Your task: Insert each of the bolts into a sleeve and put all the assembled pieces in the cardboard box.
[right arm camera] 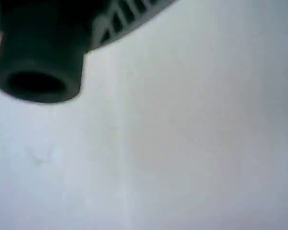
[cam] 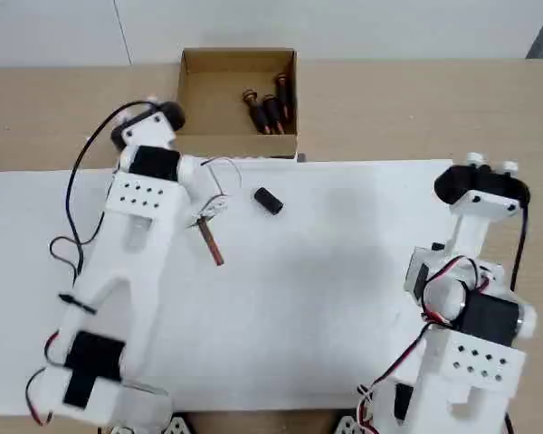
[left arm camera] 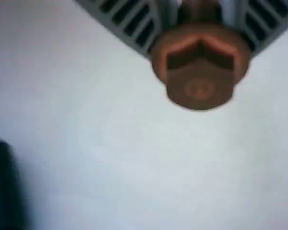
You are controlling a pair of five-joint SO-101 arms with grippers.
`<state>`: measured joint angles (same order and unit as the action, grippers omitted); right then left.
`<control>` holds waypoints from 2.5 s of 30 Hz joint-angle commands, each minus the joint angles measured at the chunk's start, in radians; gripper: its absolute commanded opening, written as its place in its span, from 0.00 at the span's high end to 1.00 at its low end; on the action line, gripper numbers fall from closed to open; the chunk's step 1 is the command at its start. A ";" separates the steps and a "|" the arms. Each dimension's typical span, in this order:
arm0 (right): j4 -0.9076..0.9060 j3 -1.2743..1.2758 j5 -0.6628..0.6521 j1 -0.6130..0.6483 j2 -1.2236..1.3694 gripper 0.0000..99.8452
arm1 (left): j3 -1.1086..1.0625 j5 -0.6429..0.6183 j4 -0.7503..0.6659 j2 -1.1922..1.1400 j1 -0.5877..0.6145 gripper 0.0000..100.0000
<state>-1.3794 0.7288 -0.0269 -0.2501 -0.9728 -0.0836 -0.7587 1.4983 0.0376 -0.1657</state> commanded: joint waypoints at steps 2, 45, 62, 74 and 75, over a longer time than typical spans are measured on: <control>-0.007 -0.091 -0.023 0.004 -0.025 1.00 | 0.047 0.091 0.003 0.173 -0.008 1.00; 0.608 0.793 -0.080 0.786 -0.829 1.00 | -1.067 0.305 -0.830 1.468 -0.094 1.00; 0.662 0.838 -0.081 1.000 -0.829 1.00 | -1.316 0.180 -0.865 1.771 -0.235 1.00; 0.736 0.792 -0.089 1.003 -0.829 1.00 | -1.320 0.178 -0.865 1.769 -0.235 1.00; 0.737 0.792 -0.095 1.003 -0.829 1.00 | -1.320 0.178 -0.865 1.769 -0.236 1.00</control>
<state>-0.6736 1.5789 -0.1005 0.7411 -1.7983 -1.4093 -0.5731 0.6651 1.7944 -0.3959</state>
